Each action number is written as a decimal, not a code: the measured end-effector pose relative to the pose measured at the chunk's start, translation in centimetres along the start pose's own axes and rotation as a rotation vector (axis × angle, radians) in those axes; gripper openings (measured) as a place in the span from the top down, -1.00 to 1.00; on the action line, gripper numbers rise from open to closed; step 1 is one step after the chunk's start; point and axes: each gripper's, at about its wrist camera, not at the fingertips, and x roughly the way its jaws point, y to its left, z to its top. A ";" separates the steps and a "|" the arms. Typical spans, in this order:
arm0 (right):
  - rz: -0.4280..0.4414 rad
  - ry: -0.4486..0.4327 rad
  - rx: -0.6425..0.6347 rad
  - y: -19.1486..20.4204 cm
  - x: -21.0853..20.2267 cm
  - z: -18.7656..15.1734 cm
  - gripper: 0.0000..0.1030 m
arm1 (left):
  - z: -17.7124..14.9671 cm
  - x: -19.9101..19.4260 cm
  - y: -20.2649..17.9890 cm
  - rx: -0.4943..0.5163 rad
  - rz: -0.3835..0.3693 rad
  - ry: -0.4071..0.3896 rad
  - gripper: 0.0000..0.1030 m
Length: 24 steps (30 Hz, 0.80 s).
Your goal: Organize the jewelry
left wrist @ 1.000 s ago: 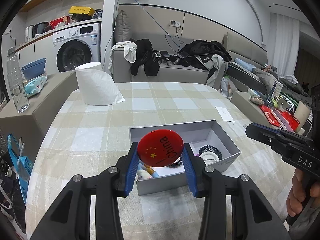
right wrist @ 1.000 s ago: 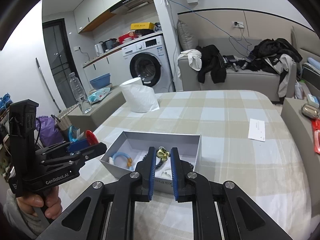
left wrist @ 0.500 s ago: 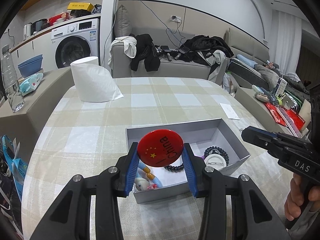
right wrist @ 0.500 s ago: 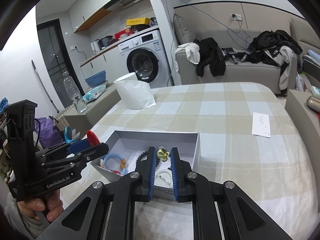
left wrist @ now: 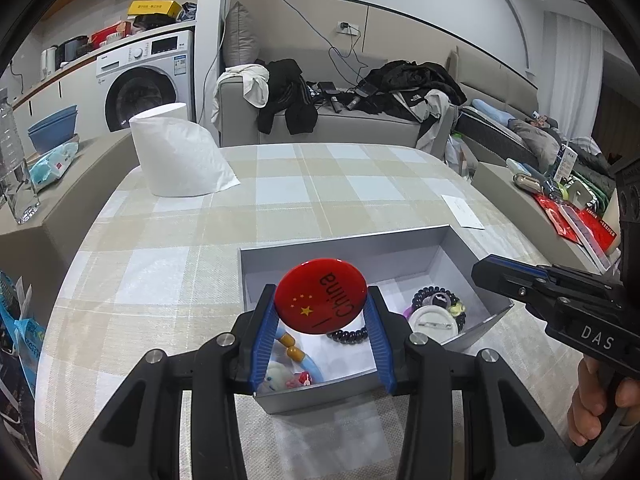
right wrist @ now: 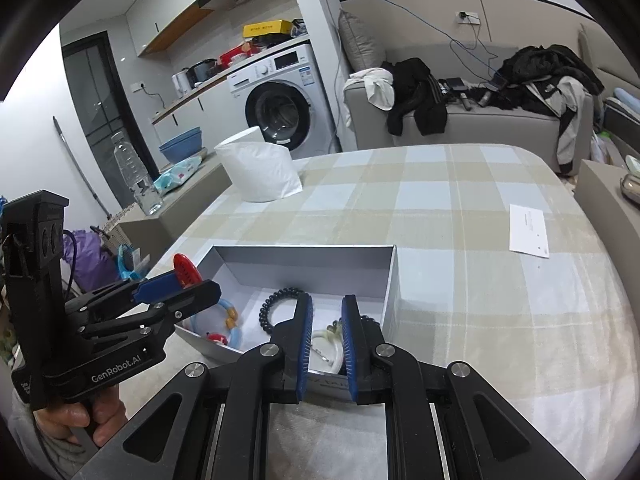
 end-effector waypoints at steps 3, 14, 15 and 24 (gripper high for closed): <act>-0.007 -0.004 0.009 -0.1 -0.1 0.1 0.69 | 0.0 0.0 0.0 0.000 -0.001 0.001 0.28; -0.012 -0.008 0.012 -0.2 -0.4 0.0 0.45 | 0.1 0.2 -0.2 -0.001 -0.006 0.014 0.23; -0.012 -0.010 0.011 -0.2 -0.5 0.0 0.41 | 0.1 0.1 -0.2 0.002 -0.006 0.012 0.13; -0.024 -0.035 0.010 0.0 -1.8 -0.1 -0.03 | 0.1 -1.4 -0.8 0.022 0.019 -0.036 -0.66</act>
